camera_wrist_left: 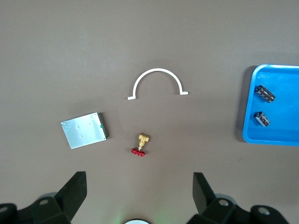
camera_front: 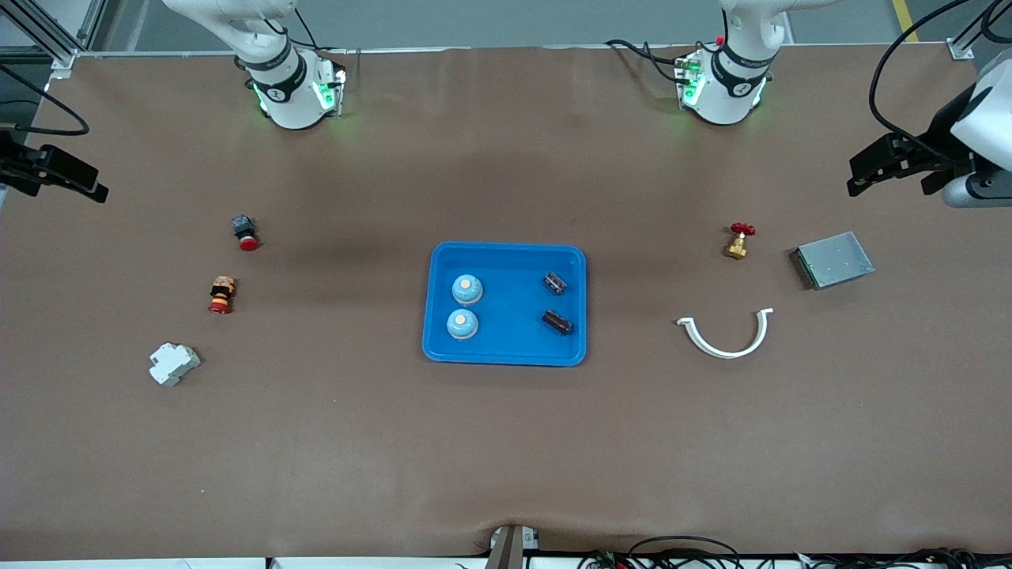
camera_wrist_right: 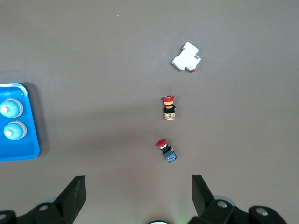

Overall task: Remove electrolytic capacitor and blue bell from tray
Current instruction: 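Move both grippers out from rest toward the blue tray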

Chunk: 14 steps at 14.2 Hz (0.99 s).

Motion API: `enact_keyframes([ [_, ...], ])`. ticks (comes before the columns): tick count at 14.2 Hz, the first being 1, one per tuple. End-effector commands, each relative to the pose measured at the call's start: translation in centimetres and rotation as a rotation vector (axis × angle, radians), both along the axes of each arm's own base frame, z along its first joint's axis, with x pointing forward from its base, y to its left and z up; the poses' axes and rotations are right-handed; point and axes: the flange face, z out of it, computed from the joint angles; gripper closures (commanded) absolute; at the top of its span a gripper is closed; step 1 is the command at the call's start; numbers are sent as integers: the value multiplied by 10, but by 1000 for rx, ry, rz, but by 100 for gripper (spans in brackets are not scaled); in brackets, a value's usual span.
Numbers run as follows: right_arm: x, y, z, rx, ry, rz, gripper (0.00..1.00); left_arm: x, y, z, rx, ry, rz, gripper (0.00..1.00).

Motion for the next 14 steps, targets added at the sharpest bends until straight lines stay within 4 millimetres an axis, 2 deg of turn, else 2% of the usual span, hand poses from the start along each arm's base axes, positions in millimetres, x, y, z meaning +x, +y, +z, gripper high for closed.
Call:
enact_keyframes([
  [1,1,1,2,-4,4,-7,0,-1,-1,3,15,6,-21,0],
  [8,1,2,1,-2,5,-5,0,1,-2,1,16,9,-18,0],
  [11,1,2,1,-2,5,-7,0,5,-16,-9,15,28,-39,0],
  [13,2,5,1,-2,5,-2,0,12,-16,-22,14,51,-44,0],
  [14,1,6,3,-1,2,1,0,21,-14,-39,9,83,-44,0],
])
